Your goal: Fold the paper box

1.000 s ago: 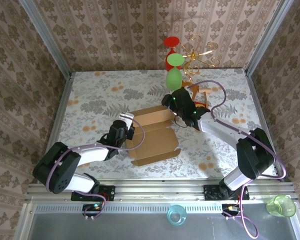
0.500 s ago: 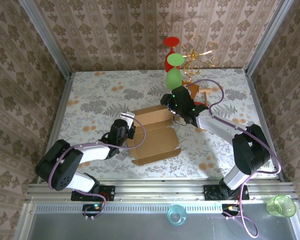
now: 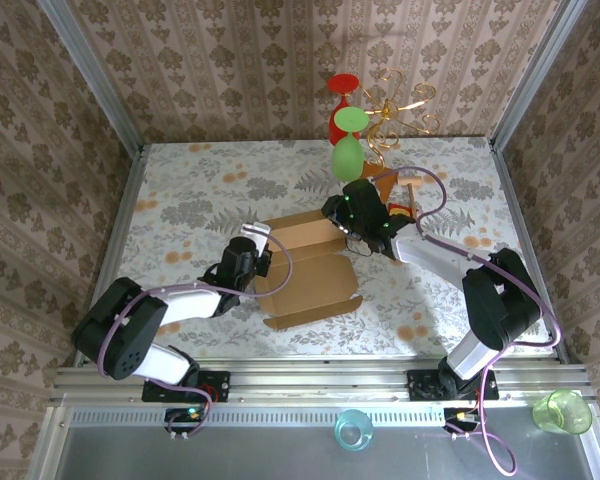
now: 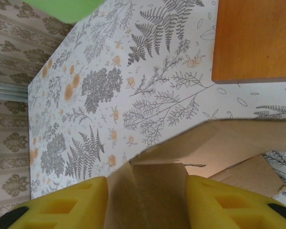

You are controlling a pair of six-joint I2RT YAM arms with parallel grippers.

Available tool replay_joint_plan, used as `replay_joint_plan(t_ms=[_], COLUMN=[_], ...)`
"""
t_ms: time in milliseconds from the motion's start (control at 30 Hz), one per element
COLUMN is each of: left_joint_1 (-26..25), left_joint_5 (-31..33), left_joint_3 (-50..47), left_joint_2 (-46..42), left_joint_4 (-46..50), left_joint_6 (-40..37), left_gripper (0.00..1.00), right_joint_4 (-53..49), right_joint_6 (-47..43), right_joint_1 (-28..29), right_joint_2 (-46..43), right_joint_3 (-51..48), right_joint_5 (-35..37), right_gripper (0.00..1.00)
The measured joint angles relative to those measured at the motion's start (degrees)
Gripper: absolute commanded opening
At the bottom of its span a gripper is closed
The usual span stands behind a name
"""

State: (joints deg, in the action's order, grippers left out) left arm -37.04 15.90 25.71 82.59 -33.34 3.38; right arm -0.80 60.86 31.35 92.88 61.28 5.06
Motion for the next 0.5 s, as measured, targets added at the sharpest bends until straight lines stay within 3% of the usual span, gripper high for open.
replay_joint_plan(t_ms=[333, 433, 500], left_joint_1=[-0.55, -0.55, -0.55], left_joint_5=[1.38, 1.46, 1.46], left_joint_3=[1.01, 1.01, 1.01], left_joint_2=[1.60, 1.73, 1.81], left_joint_4=[-0.09, -0.13, -0.15], left_joint_6=[1.16, 1.55, 1.79], left_gripper=[0.00, 0.00, 0.00], right_joint_4=[6.51, 9.94, 12.09], right_joint_6=[5.90, 8.79, 10.97], right_joint_1=[0.04, 0.04, -0.02], right_joint_2=[-1.55, -1.66, -2.05], right_joint_3=[-3.74, -5.46, -6.45], right_joint_5=[-0.66, -0.94, -1.03], right_gripper=[0.21, 0.08, 0.05])
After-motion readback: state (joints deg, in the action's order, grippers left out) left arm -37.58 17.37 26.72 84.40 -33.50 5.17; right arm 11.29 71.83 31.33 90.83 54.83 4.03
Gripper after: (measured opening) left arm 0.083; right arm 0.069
